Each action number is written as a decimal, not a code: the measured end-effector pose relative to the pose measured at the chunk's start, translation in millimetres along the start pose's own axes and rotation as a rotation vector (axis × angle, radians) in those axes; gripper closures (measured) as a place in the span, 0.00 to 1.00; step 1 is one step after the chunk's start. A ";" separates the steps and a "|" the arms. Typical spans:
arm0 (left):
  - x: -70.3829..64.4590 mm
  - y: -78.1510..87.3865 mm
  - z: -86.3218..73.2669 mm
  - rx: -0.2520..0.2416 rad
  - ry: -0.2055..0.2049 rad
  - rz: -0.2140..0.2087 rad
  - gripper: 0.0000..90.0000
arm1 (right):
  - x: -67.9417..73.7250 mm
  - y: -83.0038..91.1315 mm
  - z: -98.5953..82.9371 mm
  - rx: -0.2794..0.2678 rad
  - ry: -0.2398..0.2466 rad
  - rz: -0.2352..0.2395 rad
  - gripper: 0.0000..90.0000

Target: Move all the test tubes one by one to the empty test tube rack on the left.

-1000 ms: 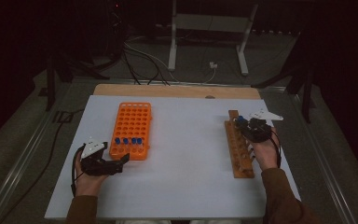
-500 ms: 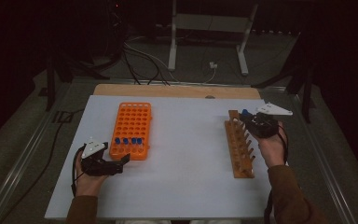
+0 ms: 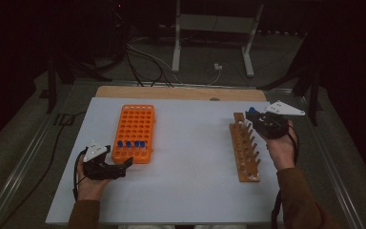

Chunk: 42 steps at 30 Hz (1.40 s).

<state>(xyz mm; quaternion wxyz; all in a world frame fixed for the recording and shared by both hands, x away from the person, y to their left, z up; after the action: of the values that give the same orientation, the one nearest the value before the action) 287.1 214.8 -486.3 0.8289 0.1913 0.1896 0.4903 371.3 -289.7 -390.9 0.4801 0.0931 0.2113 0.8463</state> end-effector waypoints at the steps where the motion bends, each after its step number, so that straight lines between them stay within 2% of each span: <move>1: -0.1 0.0 0.0 -0.001 0.000 0.000 0.01 | 1.0 0.4 0.9 -0.003 -0.002 0.008 0.86; 11: 0.4 2.3 1.5 -0.018 0.007 0.002 0.01 | 20.5 -2.6 6.8 -0.012 0.012 0.082 0.86; 27: -1.9 11.0 12.1 -0.075 0.014 0.020 0.01 | 68.7 -13.4 15.0 0.001 0.096 0.194 0.86; 37: -14.3 18.4 25.6 -0.111 -0.024 0.008 0.01 | 93.9 -20.7 15.8 0.008 0.107 0.262 0.86; 42: -27.4 17.5 34.1 -0.128 -0.049 -0.009 0.01 | 106.8 -24.7 14.6 0.010 0.105 0.300 0.86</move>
<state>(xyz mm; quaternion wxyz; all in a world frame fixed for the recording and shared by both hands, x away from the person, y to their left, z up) 279.0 193.9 -444.8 0.8461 0.1492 0.1383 0.4927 340.0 -183.6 -393.7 0.3360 0.0815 0.2242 0.9111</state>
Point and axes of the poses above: each handheld gripper's, and its own axes: y roughly backward along the jaws, z roughly out of its top, x roughly to its left, the point moved 1 cm from there along -y, roughly forward along the jaws, and after that the axes turned 3 degrees about z, right-handed, at the moved point
